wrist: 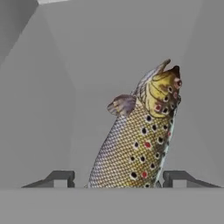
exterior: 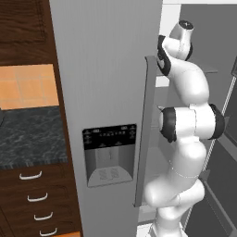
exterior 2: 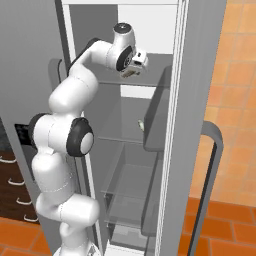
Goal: Place one tomato and one fish in each tupperware on the nearby counter, to pack two identical lunches.
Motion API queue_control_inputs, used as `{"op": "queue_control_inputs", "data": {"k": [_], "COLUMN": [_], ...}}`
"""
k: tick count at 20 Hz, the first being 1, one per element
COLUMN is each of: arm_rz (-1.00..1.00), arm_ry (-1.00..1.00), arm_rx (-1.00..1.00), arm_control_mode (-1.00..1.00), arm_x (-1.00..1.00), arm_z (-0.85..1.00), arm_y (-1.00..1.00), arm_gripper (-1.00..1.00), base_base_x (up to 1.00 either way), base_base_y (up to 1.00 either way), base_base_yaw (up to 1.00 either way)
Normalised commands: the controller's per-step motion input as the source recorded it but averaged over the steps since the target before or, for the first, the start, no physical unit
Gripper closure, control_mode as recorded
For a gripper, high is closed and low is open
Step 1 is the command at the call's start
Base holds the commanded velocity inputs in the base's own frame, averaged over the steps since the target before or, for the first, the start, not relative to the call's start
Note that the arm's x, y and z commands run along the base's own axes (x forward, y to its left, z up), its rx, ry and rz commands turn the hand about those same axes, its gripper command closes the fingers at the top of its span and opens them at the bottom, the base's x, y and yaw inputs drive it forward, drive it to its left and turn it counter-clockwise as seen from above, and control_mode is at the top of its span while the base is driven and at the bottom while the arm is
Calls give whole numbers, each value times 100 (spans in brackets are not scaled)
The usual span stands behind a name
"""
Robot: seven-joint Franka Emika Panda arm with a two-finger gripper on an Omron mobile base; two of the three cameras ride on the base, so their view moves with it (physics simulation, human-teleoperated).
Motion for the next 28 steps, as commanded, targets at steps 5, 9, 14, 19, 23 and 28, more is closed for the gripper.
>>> {"op": "queue_control_inputs", "data": {"k": [5, 9, 14, 19, 23, 28], "arm_rz": [14, 14, 3, 1, 2, 1], "arm_ry": [-8, 21, 30, -9, -20, -26], "arm_rx": [-7, 12, 3, -4, -13, -26], "arm_control_mode": [-100, -100, -100, -100, -100, -100], "arm_x": [-29, -7, -80, -100, -100, -100], "arm_z": [-44, 100, 100, -5, -98, -100], "arm_y": [-18, -24, -15, -1, 8, 48], "arm_gripper": [100, 100, 100, 100, 100, 100], "base_base_x": [0, 0, 0, 0, 0, 0], "base_base_y": [0, 0, 0, 0, 0, 0], "base_base_yaw": [0, 0, 0, 0, 0, 0]}}
